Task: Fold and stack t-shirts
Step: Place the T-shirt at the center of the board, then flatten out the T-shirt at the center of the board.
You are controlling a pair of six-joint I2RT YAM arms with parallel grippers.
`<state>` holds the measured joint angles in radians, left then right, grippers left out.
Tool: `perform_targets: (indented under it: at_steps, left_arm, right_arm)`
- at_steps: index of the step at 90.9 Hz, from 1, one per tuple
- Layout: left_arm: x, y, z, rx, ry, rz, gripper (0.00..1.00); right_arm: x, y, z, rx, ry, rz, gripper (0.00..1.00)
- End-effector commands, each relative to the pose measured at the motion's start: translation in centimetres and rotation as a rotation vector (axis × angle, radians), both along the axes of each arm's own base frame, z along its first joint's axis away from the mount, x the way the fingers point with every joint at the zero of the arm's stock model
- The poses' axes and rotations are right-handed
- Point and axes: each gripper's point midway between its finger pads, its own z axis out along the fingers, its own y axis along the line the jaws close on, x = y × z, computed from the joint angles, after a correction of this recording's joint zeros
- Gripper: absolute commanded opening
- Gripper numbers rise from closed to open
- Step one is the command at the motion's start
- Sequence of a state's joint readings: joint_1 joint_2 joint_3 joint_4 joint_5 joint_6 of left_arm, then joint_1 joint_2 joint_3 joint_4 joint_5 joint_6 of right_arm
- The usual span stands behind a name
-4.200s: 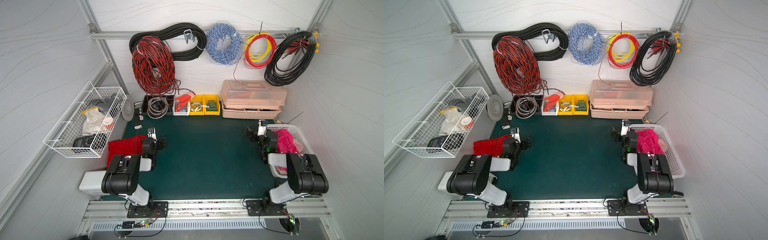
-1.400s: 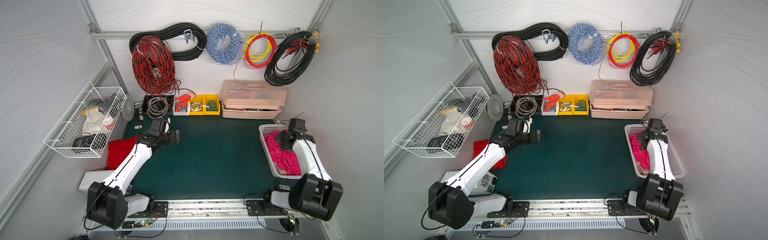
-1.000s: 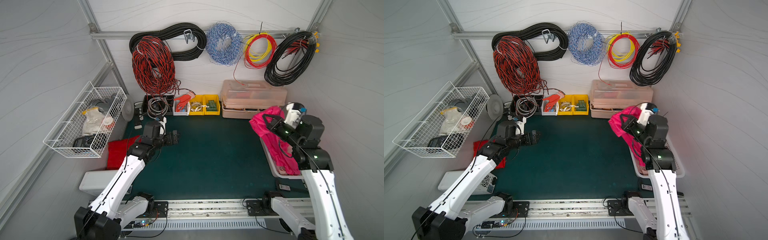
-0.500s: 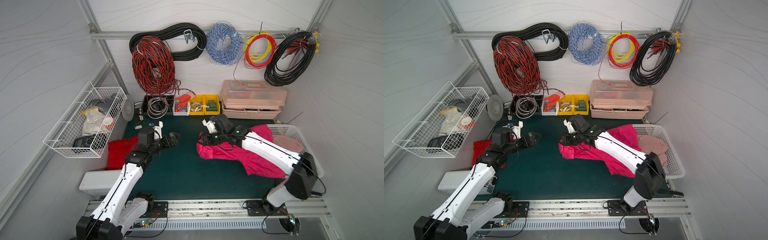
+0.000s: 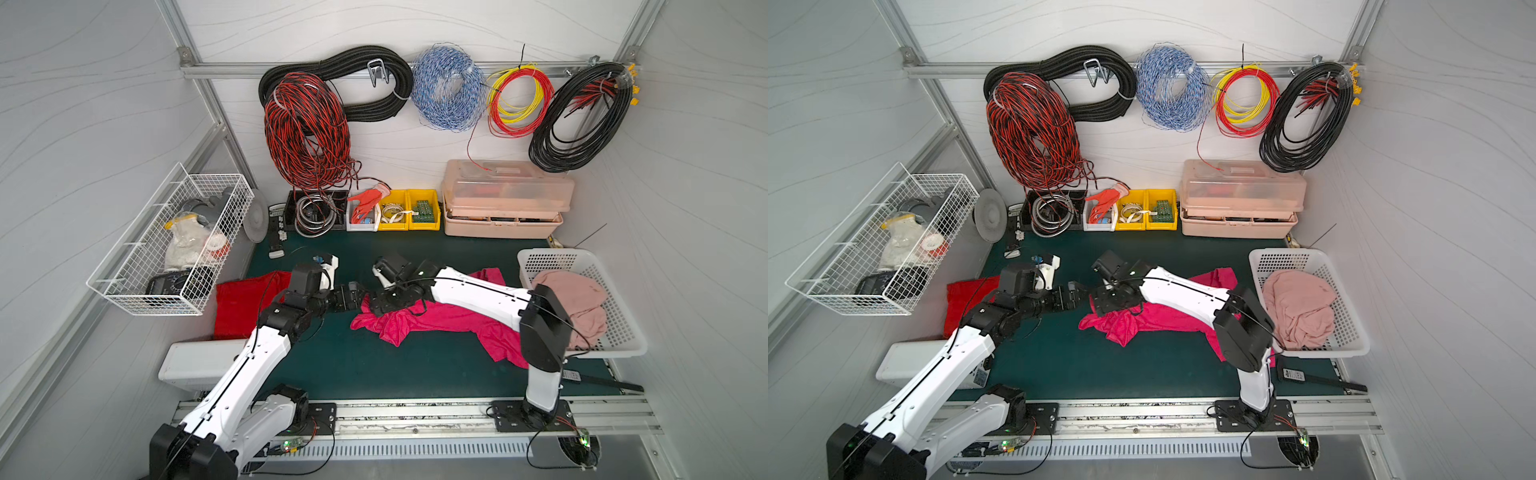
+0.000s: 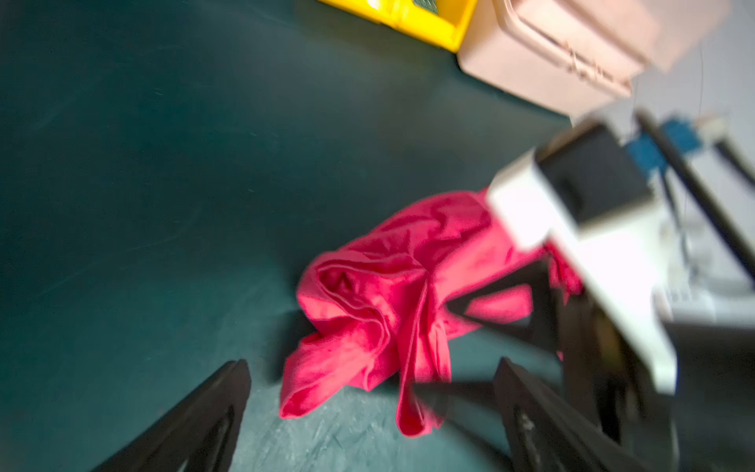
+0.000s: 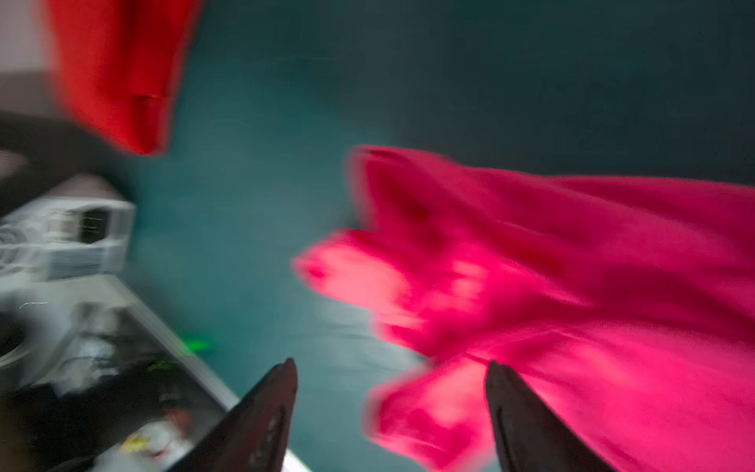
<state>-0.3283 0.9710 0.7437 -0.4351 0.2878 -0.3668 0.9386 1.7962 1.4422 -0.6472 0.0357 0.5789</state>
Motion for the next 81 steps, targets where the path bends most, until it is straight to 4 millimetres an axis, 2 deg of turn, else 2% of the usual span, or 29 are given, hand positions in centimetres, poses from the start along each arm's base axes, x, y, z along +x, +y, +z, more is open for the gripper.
perform_targets:
  at_steps: [1, 5, 11, 15, 23, 29, 39, 55, 61, 69, 74, 81]
  left_arm:
    - [0.7, -2.2, 1.1, 0.035, -0.052, -0.051, 1.00]
    - [0.7, -3.6, 0.6, 0.060, -0.040, -0.082, 1.00]
    - [0.7, -5.9, -0.2, 0.140, -0.026, -0.143, 1.00]
    - [0.6, -7.5, -0.8, 0.203, -0.017, -0.187, 1.00]
    - [0.8, -10.6, -1.4, 0.284, -0.015, -0.258, 1.00]
    - [0.9, -12.6, -1.7, 0.290, -0.020, -0.289, 1.00]
    - [1.3, -14.4, -1.8, 0.270, -0.052, -0.287, 1.00]
    - [2.1, -16.4, -1.1, 0.202, -0.124, -0.290, 1.00]
    - [2.3, -18.3, -0.9, 0.161, -0.120, -0.349, 1.00]
    - [2.8, -21.2, -0.8, 0.081, -0.103, -0.406, 1.00]
    - [3.2, -22.8, -0.5, 0.024, -0.099, -0.426, 1.00]
    - [3.5, -23.8, -0.2, -0.009, -0.088, -0.425, 1.00]
  right_arm:
    - [3.4, -12.4, -0.1, -0.106, -0.015, -0.400, 0.84]
    - [3.3, -16.1, -1.6, -0.108, 0.030, -0.515, 0.84]
    - [2.9, -19.9, -2.9, -0.081, 0.053, -0.620, 0.84]
    - [2.9, -21.9, -3.4, -0.065, 0.050, -0.676, 0.84]
    - [3.1, -24.3, -3.4, -0.049, 0.038, -0.724, 0.84]
    - [3.4, -25.4, -3.2, -0.068, 0.039, -0.734, 0.84]
    - [4.1, -27.0, -3.2, -0.127, 0.033, -0.744, 0.84]
    - [5.1, -27.6, -3.2, -0.109, 0.017, -0.731, 0.84]
    - [5.3, -28.1, -3.3, -0.131, 0.005, -0.738, 0.84]
    - [5.3, -28.9, -4.9, -0.145, 0.040, -0.758, 0.83]
    - [5.2, -29.1, -6.0, -0.138, 0.067, -0.766, 0.73]
    - [5.5, -28.6, -6.9, -0.092, 0.091, -0.756, 0.36]
